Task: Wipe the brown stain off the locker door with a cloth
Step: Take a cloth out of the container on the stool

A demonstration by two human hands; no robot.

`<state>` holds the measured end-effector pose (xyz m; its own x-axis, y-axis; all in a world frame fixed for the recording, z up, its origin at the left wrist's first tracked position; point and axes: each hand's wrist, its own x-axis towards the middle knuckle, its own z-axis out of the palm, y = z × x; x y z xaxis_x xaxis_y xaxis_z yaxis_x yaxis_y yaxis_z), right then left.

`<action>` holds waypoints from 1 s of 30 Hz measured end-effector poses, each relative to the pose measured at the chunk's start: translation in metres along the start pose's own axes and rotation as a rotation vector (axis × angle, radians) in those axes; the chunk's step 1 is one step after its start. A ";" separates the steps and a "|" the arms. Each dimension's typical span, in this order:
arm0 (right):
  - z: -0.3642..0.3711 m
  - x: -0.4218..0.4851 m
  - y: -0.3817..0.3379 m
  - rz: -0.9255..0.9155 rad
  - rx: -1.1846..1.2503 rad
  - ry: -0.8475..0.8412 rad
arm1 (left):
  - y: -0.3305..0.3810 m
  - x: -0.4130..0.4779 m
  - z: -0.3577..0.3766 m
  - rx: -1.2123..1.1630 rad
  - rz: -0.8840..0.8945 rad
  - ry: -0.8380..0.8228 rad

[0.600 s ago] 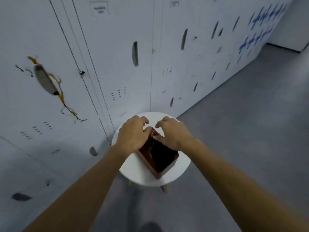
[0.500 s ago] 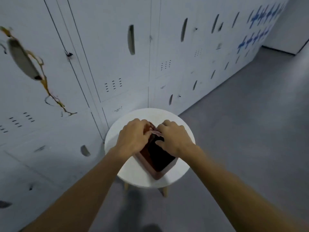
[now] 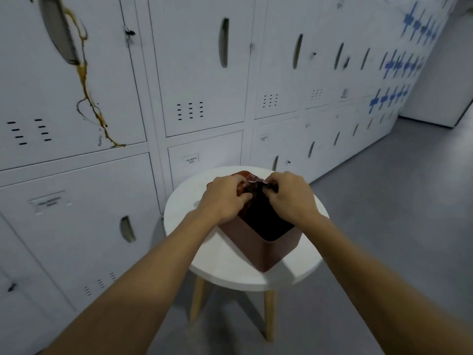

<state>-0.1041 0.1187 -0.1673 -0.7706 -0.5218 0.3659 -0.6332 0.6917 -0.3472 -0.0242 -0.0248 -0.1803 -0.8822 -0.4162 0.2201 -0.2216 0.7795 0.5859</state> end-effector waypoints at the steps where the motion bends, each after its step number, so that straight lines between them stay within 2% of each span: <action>1: -0.004 0.003 0.000 0.027 0.040 -0.056 | 0.001 0.000 -0.002 -0.012 -0.006 0.003; 3: -0.011 0.008 0.001 0.062 0.105 -0.138 | 0.003 0.000 -0.005 -0.034 -0.012 -0.005; 5: -0.020 0.011 0.000 0.081 0.171 -0.134 | 0.005 0.000 -0.006 -0.050 -0.013 -0.011; 12: -0.041 0.014 -0.030 0.018 0.460 0.102 | 0.011 0.010 -0.037 -0.230 -0.078 0.060; 18: -0.051 0.026 -0.074 -0.131 0.622 0.210 | 0.012 -0.002 -0.090 -0.563 -0.039 -0.056; 20: -0.054 0.032 -0.094 -0.149 0.671 0.248 | 0.013 -0.008 -0.110 -0.612 -0.020 -0.035; 22: -0.057 0.036 -0.116 -0.150 0.707 0.277 | 0.016 -0.015 -0.130 -0.575 0.022 0.073; 25: -0.056 0.030 -0.156 -0.089 0.681 0.341 | 0.017 -0.023 -0.160 -0.305 -0.004 0.355; 26: -0.053 0.024 -0.170 -0.038 0.703 0.316 | 0.016 -0.027 -0.169 -0.228 -0.023 0.447; 28: -0.045 0.007 -0.200 0.079 0.884 0.149 | 0.015 -0.036 -0.185 -0.152 -0.034 0.601; 30: -0.033 -0.002 -0.229 0.171 1.271 -0.152 | 0.009 -0.046 -0.198 -0.126 -0.024 0.687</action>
<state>0.0449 -0.0219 -0.0601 -0.7952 -0.5840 0.1633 -0.0853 -0.1589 -0.9836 0.0966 -0.0916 -0.0302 -0.4058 -0.6665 0.6254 -0.1509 0.7237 0.6734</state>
